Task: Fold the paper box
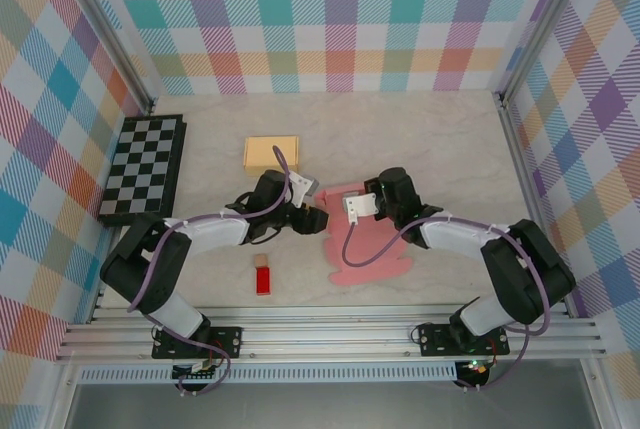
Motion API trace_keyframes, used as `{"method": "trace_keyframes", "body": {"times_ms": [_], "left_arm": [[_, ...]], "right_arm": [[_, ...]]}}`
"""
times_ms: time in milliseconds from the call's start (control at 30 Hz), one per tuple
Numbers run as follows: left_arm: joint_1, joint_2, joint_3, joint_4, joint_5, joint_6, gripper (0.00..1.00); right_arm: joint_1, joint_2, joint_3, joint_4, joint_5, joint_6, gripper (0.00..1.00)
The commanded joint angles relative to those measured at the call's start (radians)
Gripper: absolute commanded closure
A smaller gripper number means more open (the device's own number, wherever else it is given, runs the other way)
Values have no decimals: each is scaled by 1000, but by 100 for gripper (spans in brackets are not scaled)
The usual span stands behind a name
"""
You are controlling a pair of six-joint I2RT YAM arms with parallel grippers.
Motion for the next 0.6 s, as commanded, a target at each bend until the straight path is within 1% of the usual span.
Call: {"method": "trace_keyframes", "body": {"times_ms": [0,100,233,333,433,500,567], "left_arm": [[-7,5,5,51,-7,3,39],[-7,3,0,55,-8,3,38],[-7,-19,-4,54,31,-12,38],[-7,-89,-37,60,40,-43,36],[-4,-169,-94,52,17,-79,29],[3,-211,-127,34,20,-97,29],[15,-269,-180,48,32,-144,27]], "right_arm": [[11,19,-36,87,40,-51,100],[20,12,-46,95,48,-46,100],[23,7,-40,70,59,-35,100],[23,6,-40,60,61,-35,100],[23,7,-39,60,61,-31,100],[22,7,-37,60,61,-28,100],[23,6,-37,59,61,-23,100]]}}
